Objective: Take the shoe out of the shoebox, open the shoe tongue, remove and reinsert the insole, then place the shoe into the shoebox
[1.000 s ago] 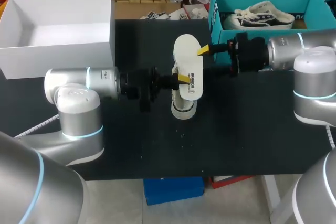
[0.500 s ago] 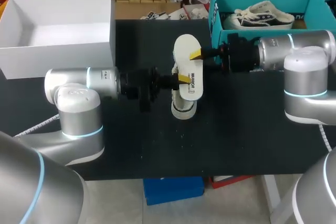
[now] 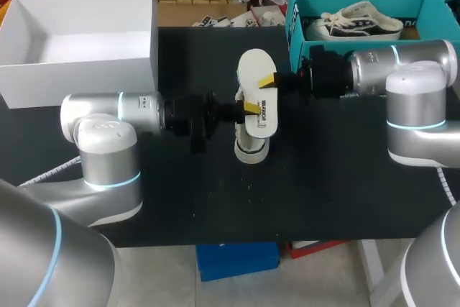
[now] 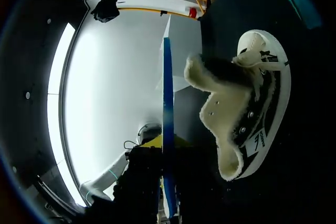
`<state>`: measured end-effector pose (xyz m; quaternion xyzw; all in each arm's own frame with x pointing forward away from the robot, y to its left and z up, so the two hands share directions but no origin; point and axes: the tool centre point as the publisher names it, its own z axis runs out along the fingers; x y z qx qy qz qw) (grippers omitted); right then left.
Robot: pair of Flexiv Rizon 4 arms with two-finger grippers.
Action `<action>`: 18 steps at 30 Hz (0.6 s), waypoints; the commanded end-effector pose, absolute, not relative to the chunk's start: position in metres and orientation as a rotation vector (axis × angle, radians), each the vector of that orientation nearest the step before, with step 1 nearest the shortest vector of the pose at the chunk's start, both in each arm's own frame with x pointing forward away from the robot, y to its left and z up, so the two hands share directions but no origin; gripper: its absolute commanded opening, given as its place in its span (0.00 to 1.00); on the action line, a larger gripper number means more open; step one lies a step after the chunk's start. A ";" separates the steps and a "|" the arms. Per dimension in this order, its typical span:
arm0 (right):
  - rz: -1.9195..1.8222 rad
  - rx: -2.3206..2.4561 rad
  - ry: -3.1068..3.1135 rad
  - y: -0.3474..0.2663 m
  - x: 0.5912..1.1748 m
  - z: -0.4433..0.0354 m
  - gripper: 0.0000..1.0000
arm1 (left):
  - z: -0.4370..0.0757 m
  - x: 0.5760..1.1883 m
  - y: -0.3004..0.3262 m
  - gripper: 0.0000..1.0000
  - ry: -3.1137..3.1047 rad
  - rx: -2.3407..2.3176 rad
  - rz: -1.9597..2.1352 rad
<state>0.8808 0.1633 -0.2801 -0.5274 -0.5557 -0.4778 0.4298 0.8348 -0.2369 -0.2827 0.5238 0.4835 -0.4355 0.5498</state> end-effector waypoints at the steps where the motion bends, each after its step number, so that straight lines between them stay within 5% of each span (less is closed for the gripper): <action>1: -1.194 -1.317 -1.385 0.164 0.881 -0.281 0.00 | -0.274 0.826 -0.237 1.00 1.229 1.281 -0.986; 18: -1.194 -1.317 -1.385 0.164 0.881 -0.281 0.00 | -0.240 0.791 -0.199 1.00 1.841 1.674 -0.601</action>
